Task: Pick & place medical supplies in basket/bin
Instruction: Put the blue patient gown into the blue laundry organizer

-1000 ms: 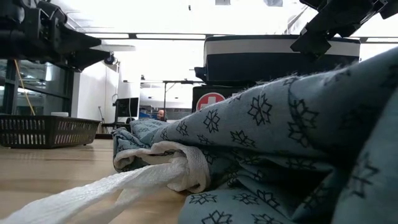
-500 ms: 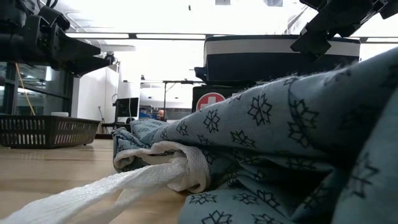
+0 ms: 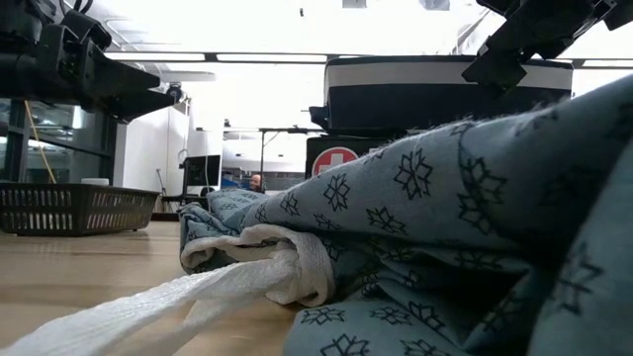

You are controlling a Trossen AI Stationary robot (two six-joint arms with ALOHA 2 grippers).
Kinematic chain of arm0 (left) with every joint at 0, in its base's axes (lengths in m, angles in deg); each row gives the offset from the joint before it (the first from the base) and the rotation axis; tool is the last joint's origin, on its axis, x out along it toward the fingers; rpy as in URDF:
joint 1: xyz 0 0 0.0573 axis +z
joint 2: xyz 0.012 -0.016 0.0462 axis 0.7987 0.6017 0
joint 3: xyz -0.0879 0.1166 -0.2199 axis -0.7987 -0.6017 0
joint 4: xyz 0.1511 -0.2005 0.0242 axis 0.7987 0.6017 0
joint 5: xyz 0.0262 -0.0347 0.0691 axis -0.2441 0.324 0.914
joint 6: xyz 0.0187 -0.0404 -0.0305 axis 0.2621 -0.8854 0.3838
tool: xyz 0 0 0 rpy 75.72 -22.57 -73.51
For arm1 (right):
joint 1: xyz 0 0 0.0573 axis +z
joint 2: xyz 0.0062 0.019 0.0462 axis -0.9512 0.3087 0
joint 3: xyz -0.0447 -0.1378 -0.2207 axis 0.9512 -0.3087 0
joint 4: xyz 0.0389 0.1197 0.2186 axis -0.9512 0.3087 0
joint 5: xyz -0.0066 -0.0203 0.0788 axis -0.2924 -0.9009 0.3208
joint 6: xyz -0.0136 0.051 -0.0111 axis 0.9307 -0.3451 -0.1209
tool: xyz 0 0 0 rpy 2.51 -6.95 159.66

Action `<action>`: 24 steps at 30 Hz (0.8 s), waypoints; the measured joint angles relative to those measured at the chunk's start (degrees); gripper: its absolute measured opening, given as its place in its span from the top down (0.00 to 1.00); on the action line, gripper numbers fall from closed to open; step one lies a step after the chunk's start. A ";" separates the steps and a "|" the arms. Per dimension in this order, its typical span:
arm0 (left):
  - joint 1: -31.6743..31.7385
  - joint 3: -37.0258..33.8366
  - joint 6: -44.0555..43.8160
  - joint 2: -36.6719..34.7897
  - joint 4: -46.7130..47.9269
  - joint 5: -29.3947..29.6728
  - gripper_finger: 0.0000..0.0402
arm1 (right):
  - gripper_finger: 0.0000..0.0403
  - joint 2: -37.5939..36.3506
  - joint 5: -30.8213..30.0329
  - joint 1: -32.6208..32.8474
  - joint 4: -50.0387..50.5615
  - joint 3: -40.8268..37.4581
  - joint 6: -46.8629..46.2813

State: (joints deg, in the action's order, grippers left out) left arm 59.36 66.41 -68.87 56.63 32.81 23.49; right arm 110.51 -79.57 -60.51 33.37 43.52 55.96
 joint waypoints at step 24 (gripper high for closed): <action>0.00 -0.09 1.70 0.00 -0.88 0.22 0.20 | 0.52 0.00 0.00 0.00 0.00 -0.01 0.00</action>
State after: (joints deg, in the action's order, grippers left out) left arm 59.36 66.32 -67.17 56.63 31.93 23.71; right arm 110.51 -79.57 -60.52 33.37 43.52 55.96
